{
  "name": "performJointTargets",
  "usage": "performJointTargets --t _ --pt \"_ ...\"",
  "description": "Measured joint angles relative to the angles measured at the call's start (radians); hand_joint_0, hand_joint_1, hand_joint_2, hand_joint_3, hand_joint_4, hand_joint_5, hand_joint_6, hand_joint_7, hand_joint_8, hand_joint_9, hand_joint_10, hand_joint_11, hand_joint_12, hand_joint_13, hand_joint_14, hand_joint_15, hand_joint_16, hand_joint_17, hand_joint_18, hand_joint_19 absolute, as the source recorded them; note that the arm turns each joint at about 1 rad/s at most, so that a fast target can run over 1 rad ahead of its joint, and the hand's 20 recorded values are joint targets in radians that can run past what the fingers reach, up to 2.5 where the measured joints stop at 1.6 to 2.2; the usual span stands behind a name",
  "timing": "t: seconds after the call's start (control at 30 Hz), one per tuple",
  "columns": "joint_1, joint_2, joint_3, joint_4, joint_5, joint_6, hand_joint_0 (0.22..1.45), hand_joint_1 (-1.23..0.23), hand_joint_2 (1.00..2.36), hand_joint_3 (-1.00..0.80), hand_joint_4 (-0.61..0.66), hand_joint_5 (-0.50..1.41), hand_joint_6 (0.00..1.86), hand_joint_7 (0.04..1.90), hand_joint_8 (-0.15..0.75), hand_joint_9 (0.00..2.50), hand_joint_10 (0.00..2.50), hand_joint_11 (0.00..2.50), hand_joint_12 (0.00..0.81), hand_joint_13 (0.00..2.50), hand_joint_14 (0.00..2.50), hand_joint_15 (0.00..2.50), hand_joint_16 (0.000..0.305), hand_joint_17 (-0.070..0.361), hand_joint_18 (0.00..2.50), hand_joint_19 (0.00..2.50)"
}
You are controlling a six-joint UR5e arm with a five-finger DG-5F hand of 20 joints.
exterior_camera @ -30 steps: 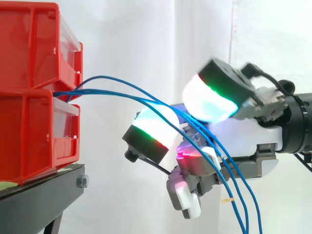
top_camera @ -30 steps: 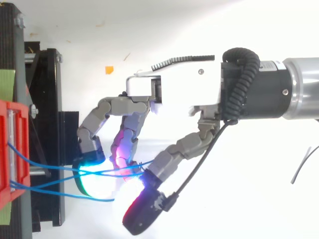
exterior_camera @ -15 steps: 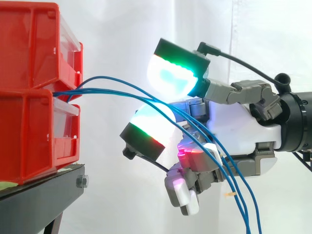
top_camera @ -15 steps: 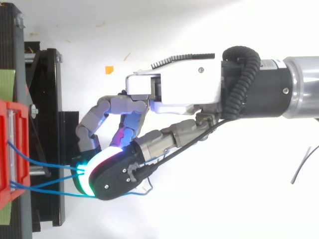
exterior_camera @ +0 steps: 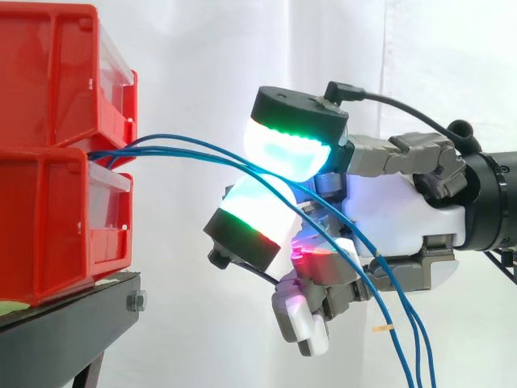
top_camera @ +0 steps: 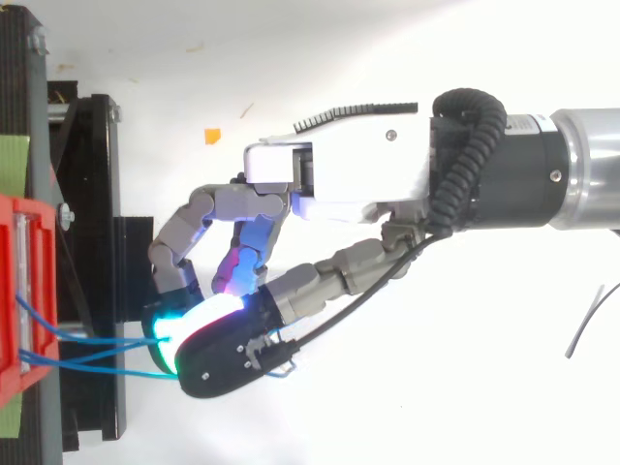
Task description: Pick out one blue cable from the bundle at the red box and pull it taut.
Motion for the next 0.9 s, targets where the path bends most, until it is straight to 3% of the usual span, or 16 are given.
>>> performJointTargets --t 0.3,0.8,0.9 --pt "0.0 0.0 0.0 -0.002 -0.003 -0.001 0.72 -0.78 1.0 -0.5 -0.09 -0.15 0.95 1.0 0.292 1.14 0.03 0.9 0.338 0.92 0.02 0.56 0.047 0.106 0.73 0.67" --pt "0.0 0.0 0.0 -0.002 -0.003 -0.015 0.7 -0.8 1.0 -0.5 -0.1 -0.14 0.96 0.92 0.277 1.19 0.03 0.91 0.33 0.93 0.02 0.56 0.046 0.103 0.74 0.68" --pt "0.0 0.0 0.0 -0.003 -0.003 -0.015 0.67 -0.79 1.0 -0.5 -0.05 -0.14 0.95 0.91 0.276 1.19 0.03 0.91 0.328 0.93 0.02 0.57 0.045 0.102 0.73 0.69"
